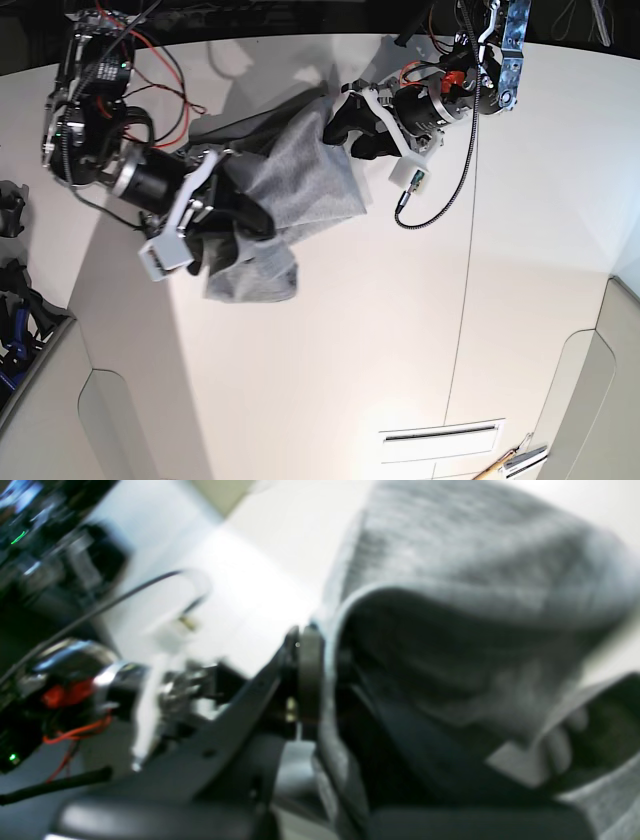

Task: Fold the T-shirt properly
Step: 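Grasp the bundle with both grippers and fold it over onto itself, then grasp the bundle's sides with both grippers and flip it over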

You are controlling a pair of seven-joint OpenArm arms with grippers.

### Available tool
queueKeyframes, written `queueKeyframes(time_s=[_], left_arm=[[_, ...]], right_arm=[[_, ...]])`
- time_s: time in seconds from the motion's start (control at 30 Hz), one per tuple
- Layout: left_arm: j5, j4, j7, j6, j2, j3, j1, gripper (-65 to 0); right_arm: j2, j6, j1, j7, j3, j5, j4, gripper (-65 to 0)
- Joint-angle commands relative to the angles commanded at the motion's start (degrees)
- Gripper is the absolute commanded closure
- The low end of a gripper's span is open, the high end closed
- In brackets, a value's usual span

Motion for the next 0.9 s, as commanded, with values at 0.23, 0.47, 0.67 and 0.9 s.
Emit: queueKeyframes(time_s=[0.23,0.47,0.67,0.9], left_arm=[[0.0,0.0,0.0,0.0,0.0,-2.7,-0.5,-37.8],[-6.7,1.7,5.7,-2.8,0.0,-13.7,-0.5,-37.8],[-15.2,4.3,10.7,-5.1,-0.3,-21.2,-0.1,-37.8],[-18.1,4.3,11.2,-5.1,-0.4,-21.9,-0.2,-37.8]], right_arm=[[-2.6,-0.81,-0.1,0.2,-14.2,-11.6,-4.0,-40.6],[-2.6,-0.57,0.4,0.0,-15.6,-5.5,-0.4,-40.5],[-2.3,-0.61,1.8,0.7,-6.1,-10.6,2.7,-40.5],[1.6,-0.85,1.7,7.5,7.1,-14.4,-0.5,-35.1]])
